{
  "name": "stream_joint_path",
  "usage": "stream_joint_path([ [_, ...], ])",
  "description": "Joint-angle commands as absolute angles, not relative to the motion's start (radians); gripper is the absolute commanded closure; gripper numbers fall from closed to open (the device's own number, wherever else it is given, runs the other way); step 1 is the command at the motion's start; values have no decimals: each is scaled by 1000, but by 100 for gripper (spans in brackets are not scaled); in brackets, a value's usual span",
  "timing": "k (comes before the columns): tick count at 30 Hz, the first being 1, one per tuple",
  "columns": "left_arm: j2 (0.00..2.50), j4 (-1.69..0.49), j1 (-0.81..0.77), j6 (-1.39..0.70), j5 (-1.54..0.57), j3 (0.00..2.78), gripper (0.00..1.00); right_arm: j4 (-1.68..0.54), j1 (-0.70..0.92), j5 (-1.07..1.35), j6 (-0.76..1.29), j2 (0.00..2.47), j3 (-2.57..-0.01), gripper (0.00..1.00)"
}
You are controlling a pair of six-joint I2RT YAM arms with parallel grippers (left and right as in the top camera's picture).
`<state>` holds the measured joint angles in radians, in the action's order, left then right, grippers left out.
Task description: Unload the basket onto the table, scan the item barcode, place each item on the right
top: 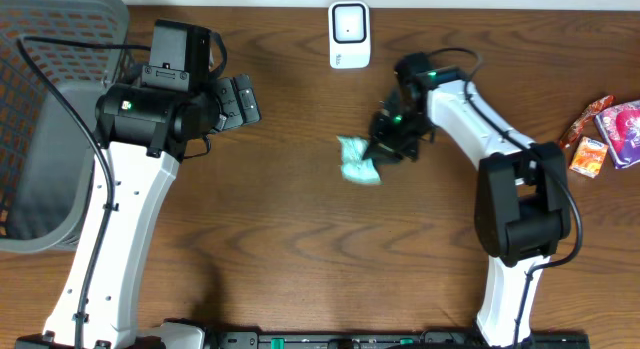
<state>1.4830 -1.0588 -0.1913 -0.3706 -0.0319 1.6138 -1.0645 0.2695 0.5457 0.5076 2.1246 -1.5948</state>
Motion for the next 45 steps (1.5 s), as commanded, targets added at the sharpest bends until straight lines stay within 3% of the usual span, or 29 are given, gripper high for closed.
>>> stream_joint_path([
  [1, 1488, -1062, -188, -376, -34, 1614, 2, -1141, 245, 341, 440, 2099, -1599, 78],
  [4, 1488, -1062, -188, -376, -34, 1614, 2, -1179, 233, 317, 410, 2083, -1600, 77],
  [7, 1488, -1062, -188, -376, -34, 1614, 2, -1176, 233, 327, 410, 2064, -1613, 85],
  [9, 1488, -1062, -188, -376, -34, 1614, 2, -1164, 235, 331, 411, 2053, -1627, 97],
  [11, 1488, -1062, -188, -376, -34, 1614, 2, -1141, 241, 331, 413, 2046, -1632, 99],
  [20, 1488, -1062, -188, -376, -34, 1614, 2, -1008, 338, 290, 426, 2045, -1631, 99],
  [31, 1488, -1062, -188, -376, -34, 1614, 2, -963, 522, -160, 614, 2049, -1504, 99],
  [35, 1488, -1062, -188, -376, -35, 1614, 2, -870, 558, -127, 612, 2049, -1423, 99],
  [40, 1488, -1062, -188, -376, -34, 1614, 2, -973, 559, -51, 593, 2007, -1531, 99],
  [45, 1488, -1062, -188, -376, -34, 1614, 2, -1090, 511, -51, 489, 1957, -1678, 83],
])
